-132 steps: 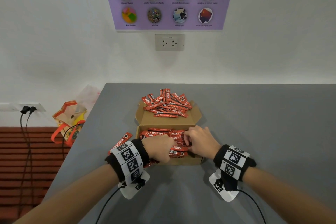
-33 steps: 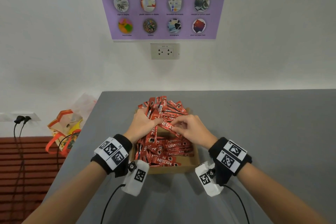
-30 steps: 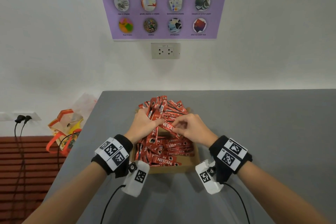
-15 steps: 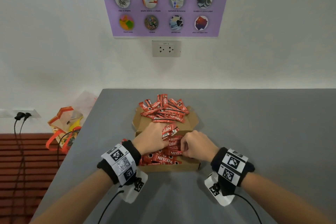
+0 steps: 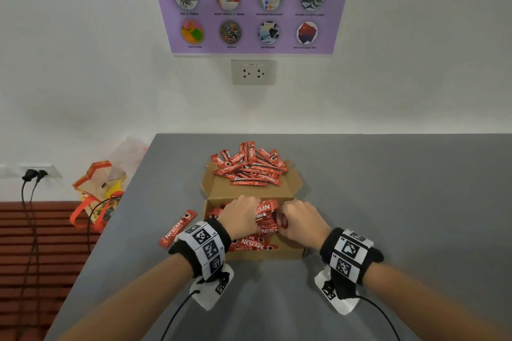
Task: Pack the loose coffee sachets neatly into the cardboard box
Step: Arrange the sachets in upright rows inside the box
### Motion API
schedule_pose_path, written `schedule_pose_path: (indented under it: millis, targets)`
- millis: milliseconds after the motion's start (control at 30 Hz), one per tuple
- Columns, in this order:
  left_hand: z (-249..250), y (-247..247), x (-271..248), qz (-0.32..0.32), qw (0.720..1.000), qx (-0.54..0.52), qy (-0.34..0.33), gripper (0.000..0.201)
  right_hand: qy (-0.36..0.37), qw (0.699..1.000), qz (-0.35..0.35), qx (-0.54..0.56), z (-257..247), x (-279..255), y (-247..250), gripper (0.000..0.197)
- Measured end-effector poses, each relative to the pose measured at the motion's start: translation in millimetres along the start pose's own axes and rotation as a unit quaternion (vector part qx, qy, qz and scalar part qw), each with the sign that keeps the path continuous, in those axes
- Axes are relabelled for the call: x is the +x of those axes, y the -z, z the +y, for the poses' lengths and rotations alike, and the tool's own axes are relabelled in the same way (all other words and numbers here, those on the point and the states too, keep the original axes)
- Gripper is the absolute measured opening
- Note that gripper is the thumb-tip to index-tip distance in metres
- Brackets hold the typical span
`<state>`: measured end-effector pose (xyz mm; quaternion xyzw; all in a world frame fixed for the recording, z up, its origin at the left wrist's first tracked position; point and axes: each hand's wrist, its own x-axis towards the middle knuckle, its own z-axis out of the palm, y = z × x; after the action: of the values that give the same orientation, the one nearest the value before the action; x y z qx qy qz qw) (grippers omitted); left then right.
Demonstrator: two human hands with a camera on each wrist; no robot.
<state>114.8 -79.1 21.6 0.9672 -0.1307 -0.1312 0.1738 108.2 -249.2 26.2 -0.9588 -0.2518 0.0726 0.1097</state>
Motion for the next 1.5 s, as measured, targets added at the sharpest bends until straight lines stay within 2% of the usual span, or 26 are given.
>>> schedule_pose_path:
  millis: [133, 700, 800, 867, 967, 1033, 1100, 1133, 1200, 1400, 1500]
  targets:
    - [-2, -4, 1, 0.0, 1.0, 0.009, -0.006, 0.04, 0.011, 1.0, 0.006, -0.002, 2, -1, -3, 0.007]
    - [-1, 0, 0, -0.013, 1.0, -0.003, 0.001, 0.05, 0.032, 0.999, 0.001, -0.023, 1, -2, -2, 0.014]
    - [-1, 8, -3, 0.004, 0.999, -0.03, -0.016, 0.037, 0.04, 0.999, -0.004, -0.022, 1, -3, 0, 0.014]
    - [0, 17, -5, 0.046, 0.996, -0.07, -0.033, 0.024, 0.045, 0.999, 0.004, -0.01, 2, -3, 5, 0.019]
    - [4, 33, -8, 0.138, 0.979, -0.145, -0.037, 0.014, 0.034, 0.996, 0.065, 0.057, 0, 0, 16, 0.023]
    - [9, 42, -7, 0.216, 0.955, -0.204, -0.023, 0.012, 0.026, 0.984, 0.102, 0.141, -6, 4, 24, 0.027]
    - [15, 50, -6, 0.293, 0.921, -0.258, 0.008, 0.012, 0.039, 0.97, 0.092, 0.22, -17, 8, 28, 0.032]
    - [17, 52, -6, 0.318, 0.904, -0.285, 0.021, 0.012, 0.055, 0.964, 0.084, 0.248, -24, 9, 29, 0.028]
    - [22, 54, -6, 0.335, 0.88, -0.336, 0.035, 0.011, 0.082, 0.956, 0.081, 0.27, -36, 11, 29, 0.015]
    - [16, 52, -7, 0.33, 0.856, -0.394, 0.066, 0.017, 0.07, 0.93, 0.116, 0.341, -43, 14, 23, 0.026]
    - [15, 48, -9, 0.313, 0.861, -0.399, 0.046, 0.019, 0.069, 0.93, 0.137, 0.335, -44, 14, 19, 0.031]
